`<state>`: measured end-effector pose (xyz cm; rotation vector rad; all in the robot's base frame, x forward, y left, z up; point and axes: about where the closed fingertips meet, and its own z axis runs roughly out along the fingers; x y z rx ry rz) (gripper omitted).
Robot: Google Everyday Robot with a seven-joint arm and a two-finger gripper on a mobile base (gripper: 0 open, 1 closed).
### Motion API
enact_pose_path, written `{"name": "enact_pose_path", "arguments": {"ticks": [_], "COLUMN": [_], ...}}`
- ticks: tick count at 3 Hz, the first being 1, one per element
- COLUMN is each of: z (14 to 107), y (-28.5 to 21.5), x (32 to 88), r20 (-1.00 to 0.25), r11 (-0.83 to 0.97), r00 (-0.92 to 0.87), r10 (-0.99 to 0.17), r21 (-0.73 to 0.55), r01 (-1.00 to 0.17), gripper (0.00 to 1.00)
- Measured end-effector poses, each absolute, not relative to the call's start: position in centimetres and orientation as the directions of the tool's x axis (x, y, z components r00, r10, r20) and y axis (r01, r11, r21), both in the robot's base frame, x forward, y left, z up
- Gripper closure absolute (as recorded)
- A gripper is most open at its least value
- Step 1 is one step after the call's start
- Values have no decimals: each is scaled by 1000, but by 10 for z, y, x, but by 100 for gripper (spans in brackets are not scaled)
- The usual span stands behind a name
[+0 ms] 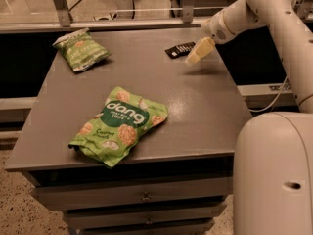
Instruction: Move rxbar chocolate near green jalapeno chip bag
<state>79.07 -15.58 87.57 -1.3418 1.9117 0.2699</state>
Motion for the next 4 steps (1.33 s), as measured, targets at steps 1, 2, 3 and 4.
{"name": "enact_pose_path", "arguments": {"ticks": [1,2,3,4], "z": [894,900,891,874], "y": [-160,-164,-162,-155], "x": [818,836,842,840], "r20": [-781,-818,-794,-736], "r11": [524,592,610,601], "r00": [-177,-211,-259,-310], "r10": [-599,-536,-550,-602], "r21": [-216,-185,-171,-161], "r01": [-824,-784,-773,-783], "gripper": [0,0,0,0]}}
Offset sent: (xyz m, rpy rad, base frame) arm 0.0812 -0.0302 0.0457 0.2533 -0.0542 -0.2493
